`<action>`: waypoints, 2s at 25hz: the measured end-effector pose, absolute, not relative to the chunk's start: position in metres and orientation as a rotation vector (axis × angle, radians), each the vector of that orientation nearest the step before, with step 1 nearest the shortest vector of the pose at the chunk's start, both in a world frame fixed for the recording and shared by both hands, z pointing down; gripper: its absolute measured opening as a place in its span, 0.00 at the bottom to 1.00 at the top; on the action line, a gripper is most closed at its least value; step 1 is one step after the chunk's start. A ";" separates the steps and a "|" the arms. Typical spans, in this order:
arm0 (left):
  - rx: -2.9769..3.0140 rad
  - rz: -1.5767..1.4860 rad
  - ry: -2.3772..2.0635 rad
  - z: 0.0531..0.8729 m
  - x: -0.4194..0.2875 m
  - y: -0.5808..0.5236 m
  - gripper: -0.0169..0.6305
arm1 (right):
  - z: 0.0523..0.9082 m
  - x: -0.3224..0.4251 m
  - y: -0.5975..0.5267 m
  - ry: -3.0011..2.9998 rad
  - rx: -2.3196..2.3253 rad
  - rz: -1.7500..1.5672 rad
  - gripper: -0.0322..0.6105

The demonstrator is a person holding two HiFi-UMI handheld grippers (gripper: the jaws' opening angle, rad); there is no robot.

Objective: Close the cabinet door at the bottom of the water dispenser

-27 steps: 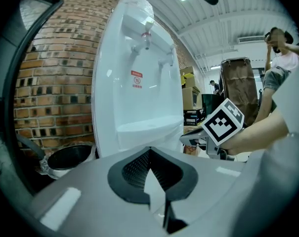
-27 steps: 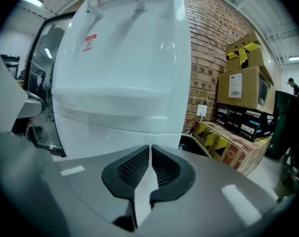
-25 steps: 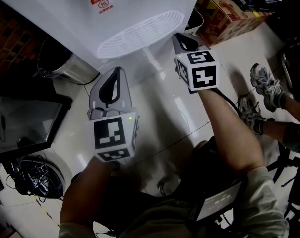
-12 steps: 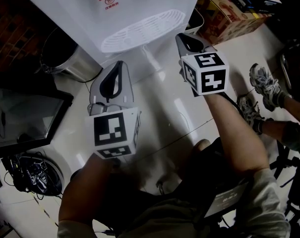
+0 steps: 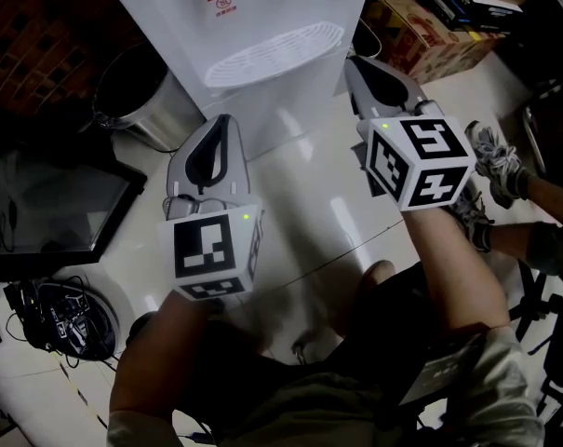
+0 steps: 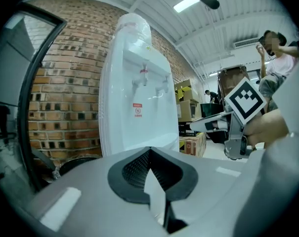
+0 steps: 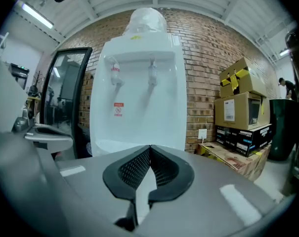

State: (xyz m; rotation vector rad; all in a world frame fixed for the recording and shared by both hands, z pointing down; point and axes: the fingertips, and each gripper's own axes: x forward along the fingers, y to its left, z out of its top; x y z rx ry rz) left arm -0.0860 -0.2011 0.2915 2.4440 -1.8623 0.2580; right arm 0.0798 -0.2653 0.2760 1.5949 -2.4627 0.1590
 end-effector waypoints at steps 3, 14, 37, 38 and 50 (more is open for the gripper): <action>2.452 0.246 -1.867 0.282 -0.087 -0.190 0.03 | 0.254 0.081 -0.246 -2.504 1.612 0.146 0.05; 2.530 0.140 -1.824 0.237 -0.079 -0.125 0.03 | 0.214 0.078 -0.167 -2.579 1.580 0.106 0.05; 2.695 0.287 -1.682 0.241 -0.056 -0.028 0.03 | 0.227 0.048 -0.044 -2.604 1.423 0.097 0.05; 2.693 0.277 -1.685 0.240 -0.056 -0.027 0.03 | 0.226 0.048 -0.042 -2.606 1.421 0.096 0.05; 2.595 0.155 -1.733 0.238 -0.063 -0.029 0.03 | 0.234 0.037 -0.032 -2.607 1.361 0.093 0.05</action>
